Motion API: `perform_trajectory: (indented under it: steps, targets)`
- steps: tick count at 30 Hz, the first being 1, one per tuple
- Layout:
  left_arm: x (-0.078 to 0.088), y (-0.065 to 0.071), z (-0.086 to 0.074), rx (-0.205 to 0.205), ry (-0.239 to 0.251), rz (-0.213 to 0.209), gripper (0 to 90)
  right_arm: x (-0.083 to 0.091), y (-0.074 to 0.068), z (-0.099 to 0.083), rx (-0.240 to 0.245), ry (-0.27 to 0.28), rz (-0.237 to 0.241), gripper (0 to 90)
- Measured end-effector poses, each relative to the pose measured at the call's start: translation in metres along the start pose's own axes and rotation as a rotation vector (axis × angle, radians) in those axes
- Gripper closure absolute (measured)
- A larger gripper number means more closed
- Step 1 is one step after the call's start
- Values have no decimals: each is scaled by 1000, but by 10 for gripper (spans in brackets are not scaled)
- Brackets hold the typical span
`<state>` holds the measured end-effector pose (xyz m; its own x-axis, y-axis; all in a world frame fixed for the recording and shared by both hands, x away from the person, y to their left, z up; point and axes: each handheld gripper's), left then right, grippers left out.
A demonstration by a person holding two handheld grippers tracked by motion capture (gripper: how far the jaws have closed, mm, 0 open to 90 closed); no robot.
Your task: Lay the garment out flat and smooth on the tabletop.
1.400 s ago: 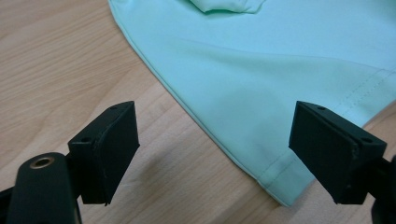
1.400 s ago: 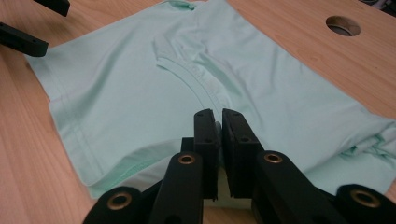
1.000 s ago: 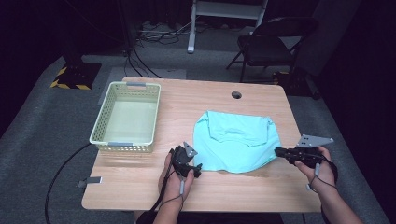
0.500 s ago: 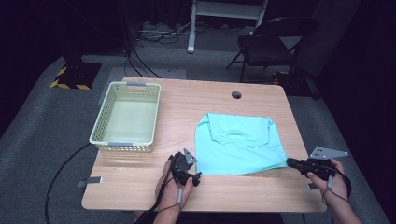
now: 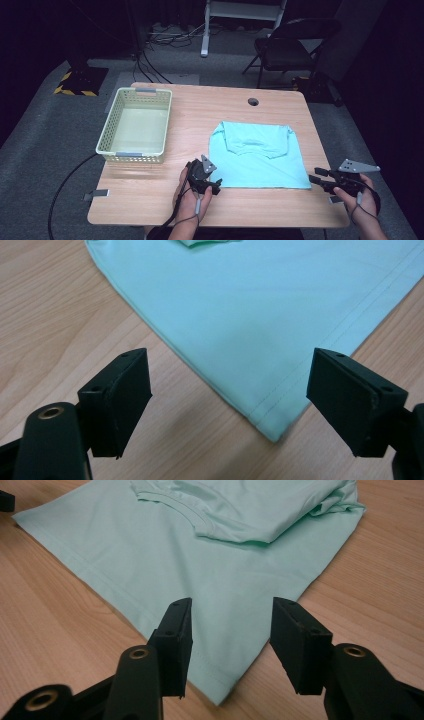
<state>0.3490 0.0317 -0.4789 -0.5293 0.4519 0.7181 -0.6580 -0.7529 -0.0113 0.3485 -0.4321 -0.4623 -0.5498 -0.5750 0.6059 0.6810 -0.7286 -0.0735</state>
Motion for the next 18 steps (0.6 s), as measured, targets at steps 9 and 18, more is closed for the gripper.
perform_trajectory:
  steps: [9, 18]
  targets:
    - [-20, 8, 24, -54, -22, -8, 191, -34, 7, 13, 68, -33, 27, 446]
    - [-48, 8, 40, -87, -97, -26, 371, -71, 16, 22, 108, -102, 38, 431]
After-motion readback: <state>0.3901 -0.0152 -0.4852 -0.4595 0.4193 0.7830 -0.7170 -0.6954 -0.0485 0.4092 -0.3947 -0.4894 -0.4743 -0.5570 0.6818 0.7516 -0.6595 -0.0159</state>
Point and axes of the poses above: each handheld gripper's, and its own axes: x roughly backward along the jaws, z roughly out of its top, y roughly to its right, and after that the axes turned 1 degree about x, right-handed
